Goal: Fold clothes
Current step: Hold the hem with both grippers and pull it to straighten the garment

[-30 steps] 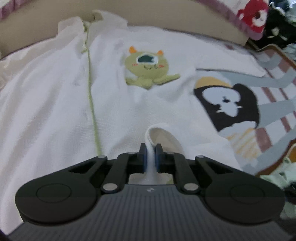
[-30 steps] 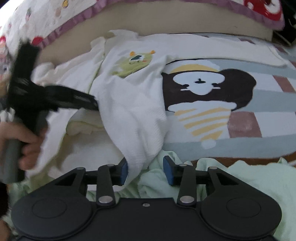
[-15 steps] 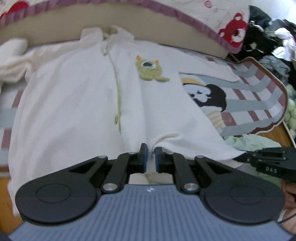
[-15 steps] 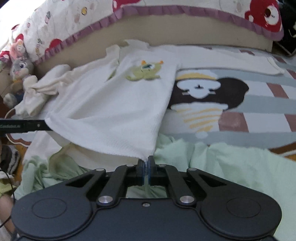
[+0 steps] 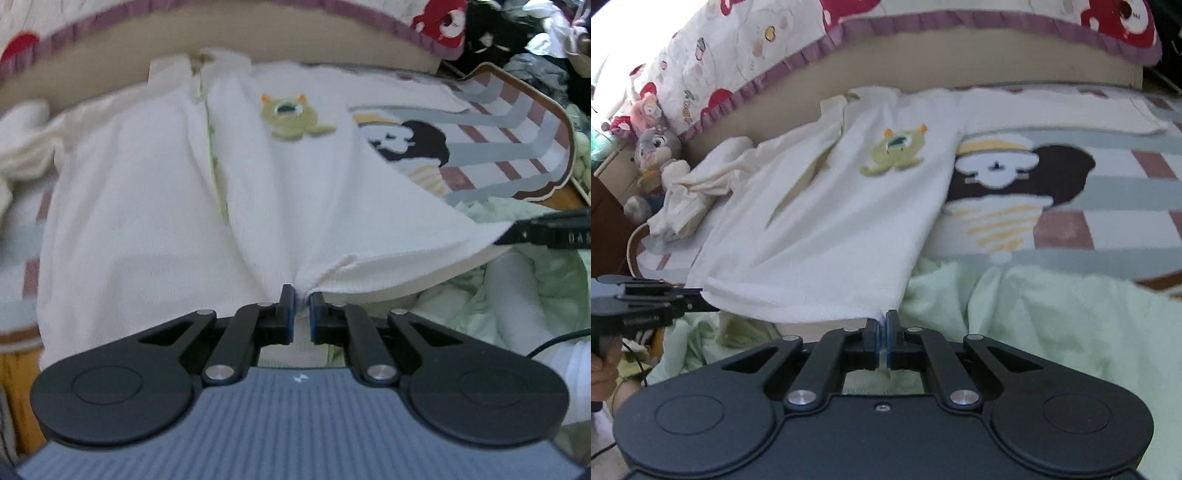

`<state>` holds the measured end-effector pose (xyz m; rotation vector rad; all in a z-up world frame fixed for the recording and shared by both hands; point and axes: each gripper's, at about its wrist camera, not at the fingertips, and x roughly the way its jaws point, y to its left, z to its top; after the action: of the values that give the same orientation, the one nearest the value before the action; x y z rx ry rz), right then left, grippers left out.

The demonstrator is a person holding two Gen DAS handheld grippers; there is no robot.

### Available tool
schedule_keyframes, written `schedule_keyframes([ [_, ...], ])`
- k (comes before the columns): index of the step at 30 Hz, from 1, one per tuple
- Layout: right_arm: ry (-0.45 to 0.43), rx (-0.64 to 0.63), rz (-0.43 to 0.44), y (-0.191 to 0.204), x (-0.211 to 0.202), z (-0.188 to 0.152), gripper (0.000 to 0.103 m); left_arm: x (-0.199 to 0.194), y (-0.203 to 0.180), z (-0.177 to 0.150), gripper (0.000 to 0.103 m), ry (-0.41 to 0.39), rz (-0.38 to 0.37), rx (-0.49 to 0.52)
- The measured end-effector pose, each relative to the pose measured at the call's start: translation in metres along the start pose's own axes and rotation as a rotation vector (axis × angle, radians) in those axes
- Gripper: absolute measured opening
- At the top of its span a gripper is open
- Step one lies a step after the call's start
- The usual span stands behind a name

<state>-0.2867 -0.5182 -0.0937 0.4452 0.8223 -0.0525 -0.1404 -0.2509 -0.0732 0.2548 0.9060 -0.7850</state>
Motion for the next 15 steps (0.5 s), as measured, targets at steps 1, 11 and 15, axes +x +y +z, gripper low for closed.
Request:
schedule_keyframes([
  [1, -0.007, 0.002, 0.004, -0.001, -0.001, 0.004, 0.003, -0.003, 0.0, 0.002, 0.009, -0.015, -0.003, 0.003],
  [11, 0.063, 0.059, 0.012, -0.008, -0.003, 0.015, 0.004, -0.007, -0.001, -0.007, 0.0, 0.062, -0.056, 0.021],
  [15, 0.118, 0.05, -0.102, -0.019, 0.004, -0.001, 0.003, 0.004, -0.001, -0.019, 0.0, 0.13, -0.011, 0.03],
])
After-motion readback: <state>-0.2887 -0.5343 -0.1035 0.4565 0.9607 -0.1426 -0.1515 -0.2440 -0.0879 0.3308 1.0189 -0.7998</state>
